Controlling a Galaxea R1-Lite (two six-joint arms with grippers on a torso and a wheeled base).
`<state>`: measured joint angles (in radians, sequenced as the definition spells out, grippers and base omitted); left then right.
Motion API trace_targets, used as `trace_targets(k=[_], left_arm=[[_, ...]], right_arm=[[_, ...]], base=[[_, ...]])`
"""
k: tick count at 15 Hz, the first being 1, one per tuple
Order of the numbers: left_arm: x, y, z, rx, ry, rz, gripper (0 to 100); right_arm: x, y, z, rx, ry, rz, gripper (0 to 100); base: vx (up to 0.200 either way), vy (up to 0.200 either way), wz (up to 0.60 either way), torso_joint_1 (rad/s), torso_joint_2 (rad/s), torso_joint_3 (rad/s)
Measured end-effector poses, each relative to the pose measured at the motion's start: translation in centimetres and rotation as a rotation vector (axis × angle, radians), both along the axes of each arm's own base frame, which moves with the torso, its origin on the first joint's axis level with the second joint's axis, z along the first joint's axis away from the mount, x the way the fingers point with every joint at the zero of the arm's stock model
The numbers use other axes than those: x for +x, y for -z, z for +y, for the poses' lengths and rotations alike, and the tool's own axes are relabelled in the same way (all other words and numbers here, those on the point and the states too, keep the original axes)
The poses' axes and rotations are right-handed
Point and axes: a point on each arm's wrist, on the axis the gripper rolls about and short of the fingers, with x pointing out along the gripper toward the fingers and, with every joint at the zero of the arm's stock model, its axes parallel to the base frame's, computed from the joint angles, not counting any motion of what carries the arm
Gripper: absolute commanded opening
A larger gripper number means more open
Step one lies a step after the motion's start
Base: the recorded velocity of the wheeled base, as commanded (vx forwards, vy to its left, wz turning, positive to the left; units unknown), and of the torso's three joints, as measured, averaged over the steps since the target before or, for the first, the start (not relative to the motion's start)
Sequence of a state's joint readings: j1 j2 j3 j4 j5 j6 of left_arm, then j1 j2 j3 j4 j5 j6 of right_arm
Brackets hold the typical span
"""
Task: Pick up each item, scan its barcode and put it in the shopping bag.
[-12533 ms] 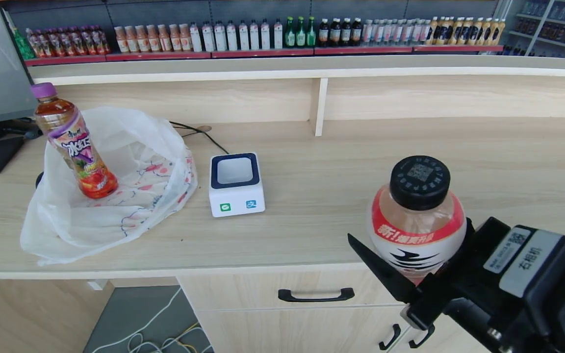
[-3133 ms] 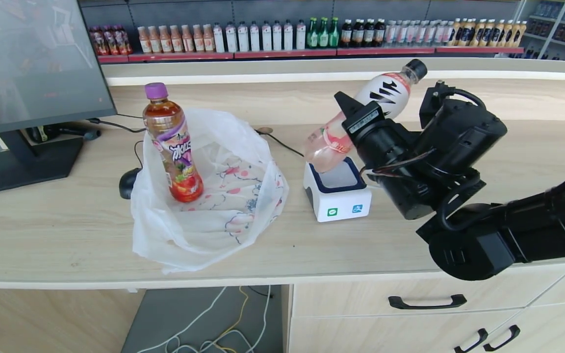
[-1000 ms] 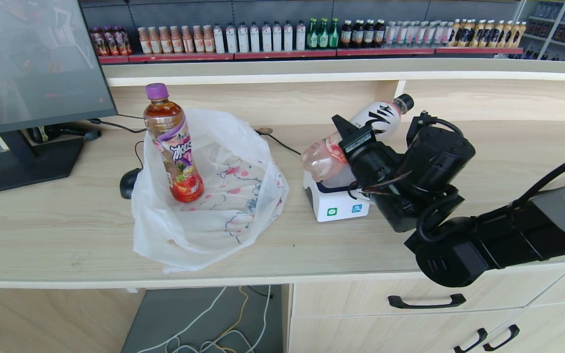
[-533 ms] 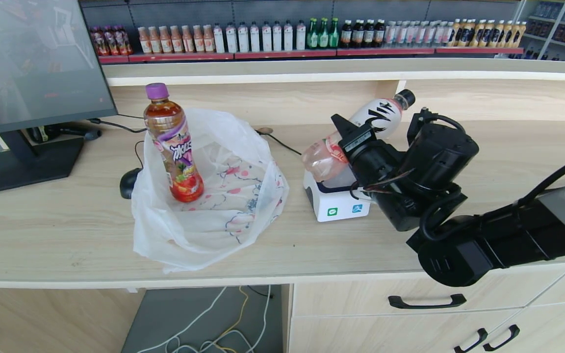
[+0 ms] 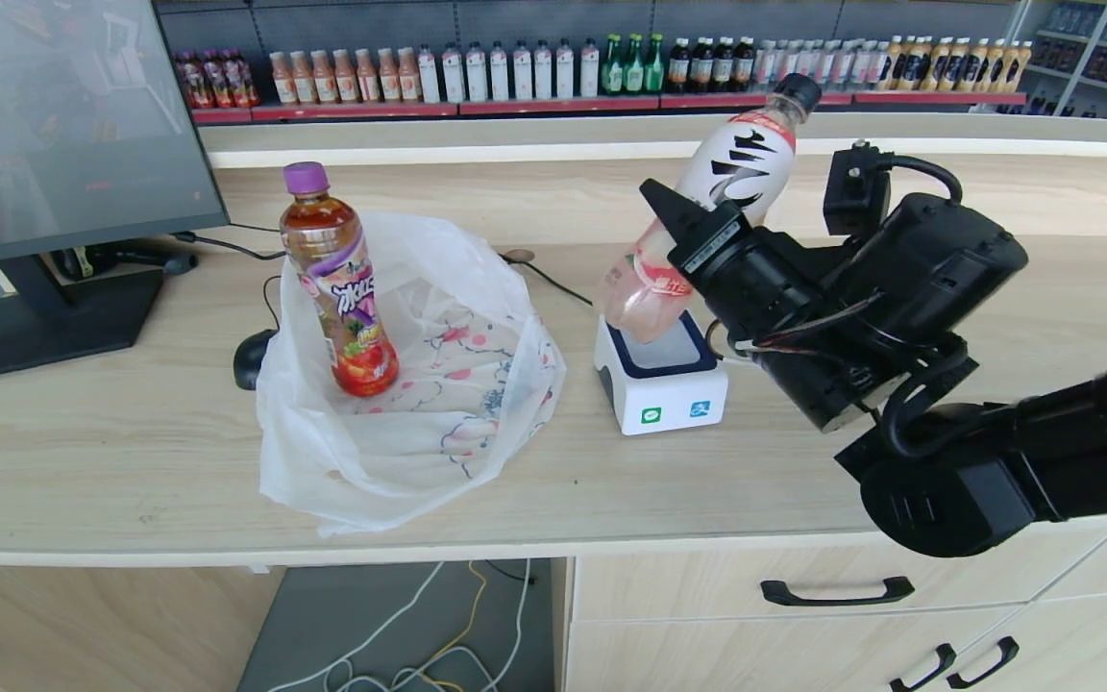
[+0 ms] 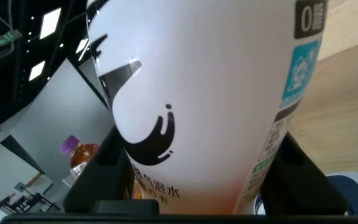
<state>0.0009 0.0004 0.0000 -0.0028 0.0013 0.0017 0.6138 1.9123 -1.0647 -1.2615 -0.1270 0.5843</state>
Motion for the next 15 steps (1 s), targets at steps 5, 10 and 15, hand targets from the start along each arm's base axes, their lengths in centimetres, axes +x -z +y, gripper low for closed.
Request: trace_targets(k=[5, 10, 15], left_arm=[[0.0, 0.0, 0.0, 0.0, -0.001, 0.0, 100], [0.0, 0.0, 0.0, 0.0, 0.0, 0.0, 100], [0.0, 0.0, 0.0, 0.0, 0.0, 0.0, 100]], right_arm=[[-1.5, -1.9, -0.3, -0.14, 0.023, -0.142, 0], [-3.8, -2.3, -0.9, -0.291, 0.095, -0.252, 0], [-5.9, -1.3, -2.9, -0.436, 0.265, -0.443, 0]], base=[[0.0, 0.0, 0.0, 0.0, 0.0, 0.0], [0.0, 0.0, 0.0, 0.0, 0.0, 0.0], [0.0, 0.0, 0.0, 0.0, 0.0, 0.0]])
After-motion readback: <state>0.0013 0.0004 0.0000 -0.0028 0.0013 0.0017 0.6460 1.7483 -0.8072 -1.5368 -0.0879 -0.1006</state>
